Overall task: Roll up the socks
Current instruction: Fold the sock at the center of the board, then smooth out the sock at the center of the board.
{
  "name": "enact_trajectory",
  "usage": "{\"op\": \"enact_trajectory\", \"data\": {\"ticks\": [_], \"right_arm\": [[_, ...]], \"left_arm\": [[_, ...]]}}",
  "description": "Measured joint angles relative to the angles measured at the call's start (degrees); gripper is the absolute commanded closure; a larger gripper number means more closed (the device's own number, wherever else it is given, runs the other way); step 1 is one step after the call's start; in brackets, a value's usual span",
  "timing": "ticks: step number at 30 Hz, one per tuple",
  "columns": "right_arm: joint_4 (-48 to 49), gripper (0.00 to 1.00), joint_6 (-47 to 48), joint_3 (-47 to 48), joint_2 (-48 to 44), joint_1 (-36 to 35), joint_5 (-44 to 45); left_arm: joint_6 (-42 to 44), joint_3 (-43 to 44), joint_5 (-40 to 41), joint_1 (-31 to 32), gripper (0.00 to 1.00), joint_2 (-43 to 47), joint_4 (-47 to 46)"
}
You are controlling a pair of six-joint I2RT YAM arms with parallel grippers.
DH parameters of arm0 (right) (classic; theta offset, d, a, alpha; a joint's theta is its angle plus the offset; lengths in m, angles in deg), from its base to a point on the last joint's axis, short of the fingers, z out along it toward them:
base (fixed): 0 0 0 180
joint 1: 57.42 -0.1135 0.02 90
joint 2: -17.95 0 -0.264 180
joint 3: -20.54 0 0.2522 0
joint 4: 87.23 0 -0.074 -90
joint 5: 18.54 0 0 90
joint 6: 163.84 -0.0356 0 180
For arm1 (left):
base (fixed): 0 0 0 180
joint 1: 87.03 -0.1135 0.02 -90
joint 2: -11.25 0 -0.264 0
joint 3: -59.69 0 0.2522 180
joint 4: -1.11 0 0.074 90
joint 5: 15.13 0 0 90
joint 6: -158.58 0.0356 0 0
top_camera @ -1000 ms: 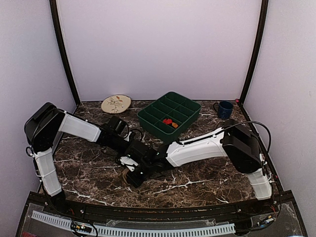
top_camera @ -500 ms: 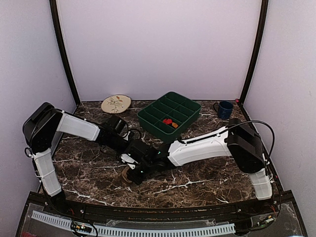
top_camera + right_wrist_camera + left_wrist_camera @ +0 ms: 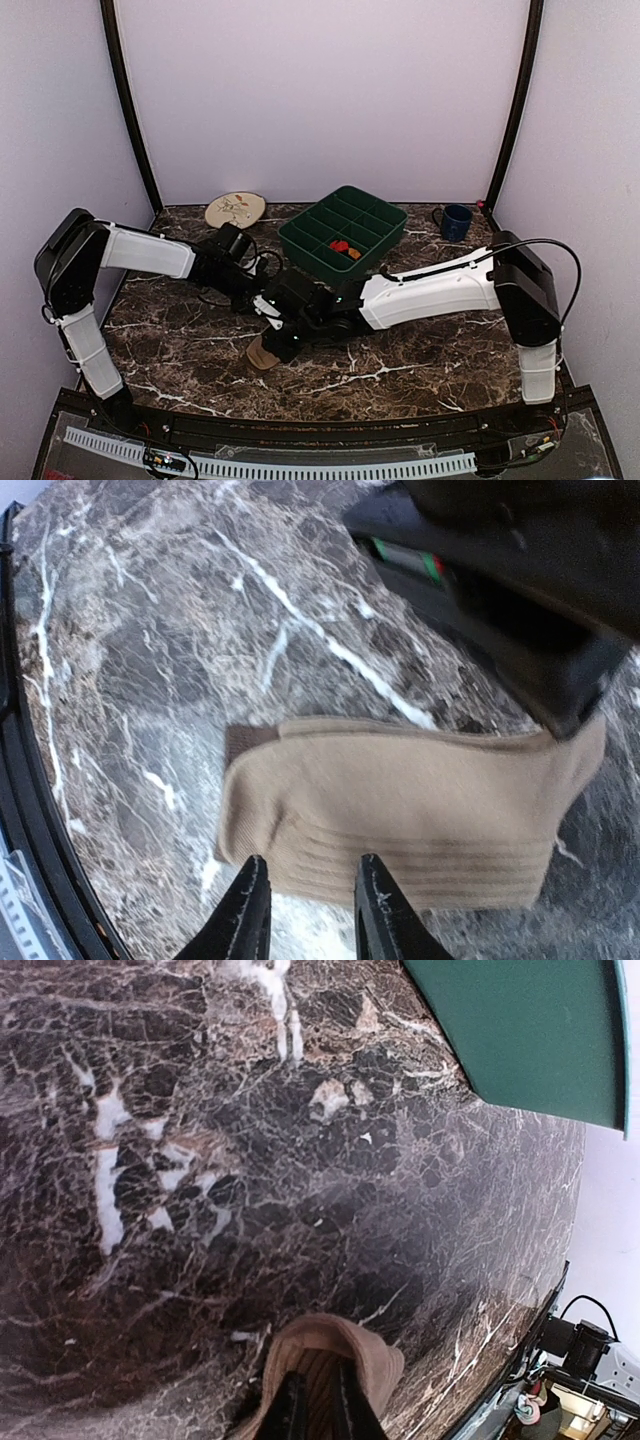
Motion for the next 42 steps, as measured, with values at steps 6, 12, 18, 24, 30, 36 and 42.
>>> {"op": "enact_trajectory", "data": {"ticks": [6,12,18,24,30,36,42], "right_arm": [[1.29,0.65,-1.88,-6.56,-4.07,0.63,2.67],[3.91,0.60,-4.02,-11.26,-7.45,2.19,4.39],[8.24,0.57,-6.88,-15.69,-10.34,4.63,4.63],[12.57,0.54,-9.40,-19.43,-11.43,8.33,2.80],[14.88,0.52,-7.85,-17.18,-9.49,11.47,-2.54],[15.17,0.51,-6.10,-12.81,-4.81,14.73,-8.37],[15.30,0.51,-5.31,-10.10,-1.07,16.70,-13.42]], "left_arm": [[0.85,0.02,2.38,-0.17,0.75,3.02,1.95],[1.90,0.04,6.36,-0.98,0.73,7.58,4.55],[3.80,-1.14,8.59,-1.03,0.75,14.40,4.63],[5.77,-7.63,6.69,-0.33,0.80,21.38,2.45],[8.59,-8.37,6.40,6.32,0.81,21.46,2.67],[9.33,-8.46,6.86,9.68,0.83,21.31,3.21],[9.33,-10.25,8.68,10.16,0.84,21.42,4.96]]}}
